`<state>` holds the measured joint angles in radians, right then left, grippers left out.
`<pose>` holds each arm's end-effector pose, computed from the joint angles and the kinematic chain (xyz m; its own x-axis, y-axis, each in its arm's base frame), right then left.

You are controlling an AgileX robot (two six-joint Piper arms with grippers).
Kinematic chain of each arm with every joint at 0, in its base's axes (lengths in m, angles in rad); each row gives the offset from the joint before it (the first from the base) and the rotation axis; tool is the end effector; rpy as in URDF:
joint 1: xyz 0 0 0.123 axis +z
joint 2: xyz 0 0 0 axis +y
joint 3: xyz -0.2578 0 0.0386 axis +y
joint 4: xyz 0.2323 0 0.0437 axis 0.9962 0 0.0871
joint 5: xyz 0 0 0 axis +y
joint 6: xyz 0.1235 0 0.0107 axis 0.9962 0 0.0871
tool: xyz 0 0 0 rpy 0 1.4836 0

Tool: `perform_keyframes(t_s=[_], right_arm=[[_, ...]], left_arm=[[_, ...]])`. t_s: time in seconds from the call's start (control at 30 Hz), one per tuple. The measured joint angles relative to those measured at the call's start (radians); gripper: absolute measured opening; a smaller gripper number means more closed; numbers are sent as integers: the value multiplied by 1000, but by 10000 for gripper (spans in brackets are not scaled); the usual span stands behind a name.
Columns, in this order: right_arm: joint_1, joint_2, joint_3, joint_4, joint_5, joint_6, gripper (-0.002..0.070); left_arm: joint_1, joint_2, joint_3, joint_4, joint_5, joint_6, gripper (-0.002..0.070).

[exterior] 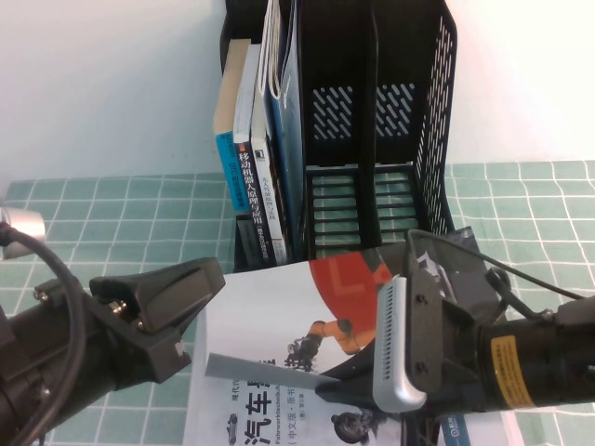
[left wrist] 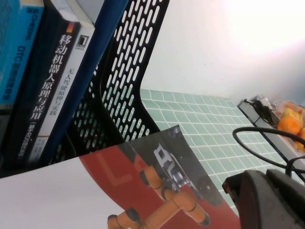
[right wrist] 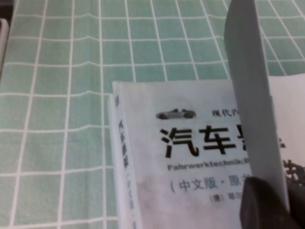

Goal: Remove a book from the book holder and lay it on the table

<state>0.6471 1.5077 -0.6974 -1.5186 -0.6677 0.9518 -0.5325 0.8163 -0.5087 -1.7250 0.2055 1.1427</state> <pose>0.1850 0.2358 0.1831 0.0216 -0.5007 -0.8654 -0.9932 0.0879 -0.0757 0.1642 -0.1259 0.2859 -0.5036 -0.3315 -0.7978 0.4675 0.6720 -0.5744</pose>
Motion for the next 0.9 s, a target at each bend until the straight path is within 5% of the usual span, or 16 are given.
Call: perform_keyframes(t_s=[0.13, 0.37, 0.5, 0.7, 0.77, 0.9], right_arm=[[0, 36, 0, 31, -46, -32, 97], [1, 72, 0, 73, -87, -23, 458], [1, 67, -2, 100, -151, -13, 516], [1, 35, -67, 102, -324, -11, 496], [1, 12, -110, 102, -321, -17, 413], [1, -63, -207, 91, -186, -88, 138]], left_arm=[[0, 0, 0, 2, 0, 0, -3], [0, 0, 0, 2, 6, 0, -3], [0, 0, 0, 2, 28, 0, -3], [0, 0, 0, 2, 62, 0, -3], [0, 0, 0, 3, 79, 0, -3], [0, 0, 0, 3, 94, 0, -3]])
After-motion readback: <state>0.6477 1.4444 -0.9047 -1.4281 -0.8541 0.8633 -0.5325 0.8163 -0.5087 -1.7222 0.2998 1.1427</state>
